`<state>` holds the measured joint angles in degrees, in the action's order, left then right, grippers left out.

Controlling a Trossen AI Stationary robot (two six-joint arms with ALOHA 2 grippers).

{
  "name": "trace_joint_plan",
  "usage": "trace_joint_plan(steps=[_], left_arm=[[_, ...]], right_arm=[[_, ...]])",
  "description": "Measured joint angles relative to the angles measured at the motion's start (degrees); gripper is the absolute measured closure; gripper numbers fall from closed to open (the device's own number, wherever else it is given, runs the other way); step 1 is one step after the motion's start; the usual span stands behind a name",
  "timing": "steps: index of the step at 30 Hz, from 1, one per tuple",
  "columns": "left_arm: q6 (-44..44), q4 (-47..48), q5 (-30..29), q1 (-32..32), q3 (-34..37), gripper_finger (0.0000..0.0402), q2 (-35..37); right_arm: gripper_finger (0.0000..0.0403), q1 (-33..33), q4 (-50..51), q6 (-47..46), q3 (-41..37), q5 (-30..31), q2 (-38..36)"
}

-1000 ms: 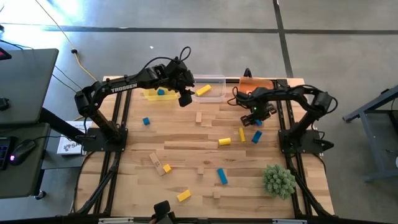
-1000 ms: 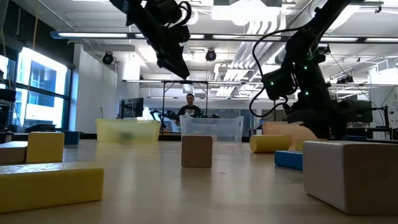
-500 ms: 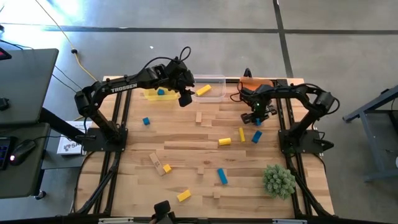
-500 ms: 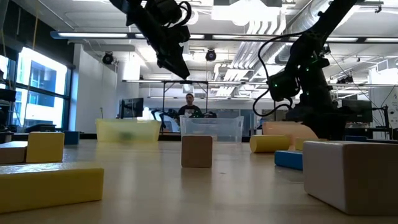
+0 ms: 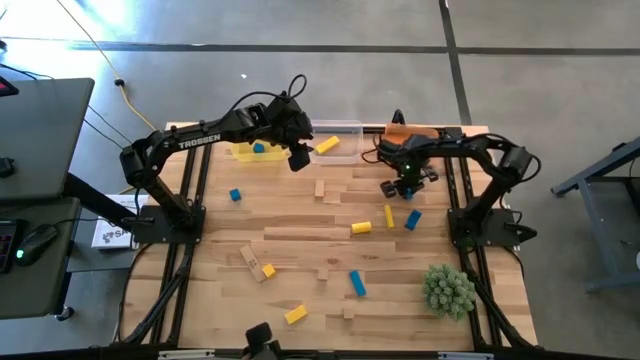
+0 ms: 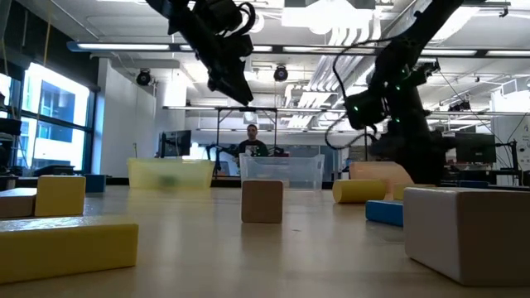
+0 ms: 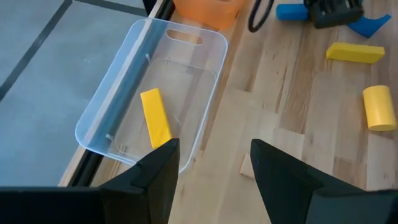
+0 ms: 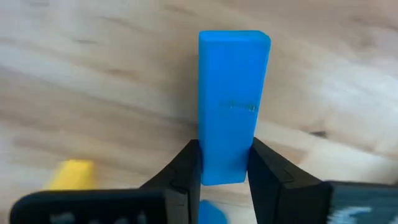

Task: Sort & place blocks by color
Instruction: Put the blue block into the yellow bin

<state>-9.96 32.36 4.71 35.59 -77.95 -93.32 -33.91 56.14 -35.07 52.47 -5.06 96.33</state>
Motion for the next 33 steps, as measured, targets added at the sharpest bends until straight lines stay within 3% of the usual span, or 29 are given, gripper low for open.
trace_joint_plan(steps=[13, 27, 33], left_arm=[[4.3, 2.5, 2.5, 0.0, 0.0, 0.0216, 0.0], [34.0, 1.0, 13.8, 0.0, 0.0, 0.0216, 0.0], [41.9, -2.5, 14.4, -1.2, 0.0, 0.0216, 0.0]], right_arm=[[0.0328, 10.1, 2.0, 2.9, 16.4, -2.3, -0.2], [0.0328, 15.0, 3.6, 23.4, 35.2, 1.6, -0.2], [0.0328, 16.9, 5.9, 29.7, 39.3, 6.7, -0.3]])
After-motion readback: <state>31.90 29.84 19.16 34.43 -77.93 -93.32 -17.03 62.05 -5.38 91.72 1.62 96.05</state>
